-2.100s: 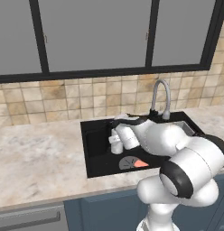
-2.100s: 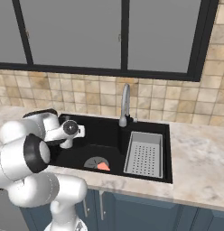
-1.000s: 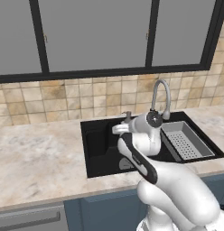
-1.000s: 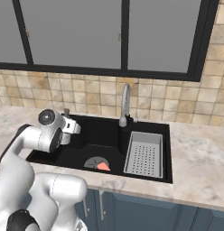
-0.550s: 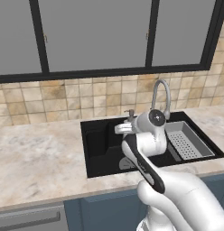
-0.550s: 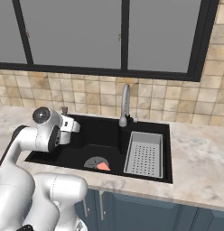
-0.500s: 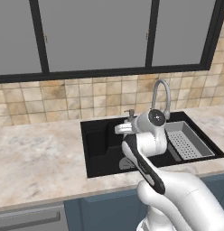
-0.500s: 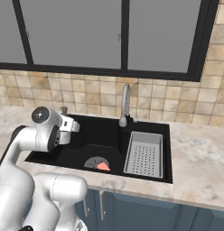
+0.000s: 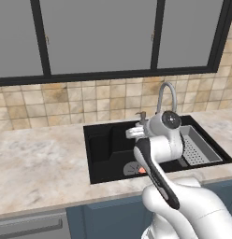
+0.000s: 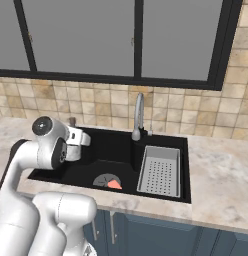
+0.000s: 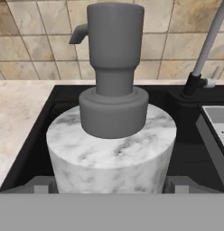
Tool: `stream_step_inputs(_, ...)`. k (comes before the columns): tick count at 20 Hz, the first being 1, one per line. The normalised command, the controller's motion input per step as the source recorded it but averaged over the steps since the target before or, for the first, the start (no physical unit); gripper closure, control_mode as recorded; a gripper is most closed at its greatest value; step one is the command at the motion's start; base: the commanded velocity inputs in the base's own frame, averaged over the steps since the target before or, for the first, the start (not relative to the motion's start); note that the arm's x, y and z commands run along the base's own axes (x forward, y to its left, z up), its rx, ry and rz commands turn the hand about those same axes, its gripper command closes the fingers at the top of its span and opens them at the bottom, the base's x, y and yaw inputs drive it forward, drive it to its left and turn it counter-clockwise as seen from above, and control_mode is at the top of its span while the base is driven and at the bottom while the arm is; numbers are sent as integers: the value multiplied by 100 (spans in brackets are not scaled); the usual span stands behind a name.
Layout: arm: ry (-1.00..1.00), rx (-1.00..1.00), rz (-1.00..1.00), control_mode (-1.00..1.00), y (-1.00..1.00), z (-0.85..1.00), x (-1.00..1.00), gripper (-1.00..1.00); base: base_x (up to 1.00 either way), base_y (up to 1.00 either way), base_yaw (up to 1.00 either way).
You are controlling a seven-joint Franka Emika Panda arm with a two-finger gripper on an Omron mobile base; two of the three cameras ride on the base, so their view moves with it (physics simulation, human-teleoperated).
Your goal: Pick up the bar soap and soap dispenser from the sink, and place them back in the cabinet, and close the cabinet doors.
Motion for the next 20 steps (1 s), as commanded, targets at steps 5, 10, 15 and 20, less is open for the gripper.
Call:
stream_step_inputs(5,0,0,0,-100,-35,16,-33,100,0,0,0)
stream_step_inputs(10,0,0,0,-100,-29,20,-18,100,0,0,0)
stream_step_inputs(15,0,0,0,-100,-20,25,-4,100,0,0,0)
stream_step_inputs(20,0,0,0,-100,-14,27,-2,100,0,0,0)
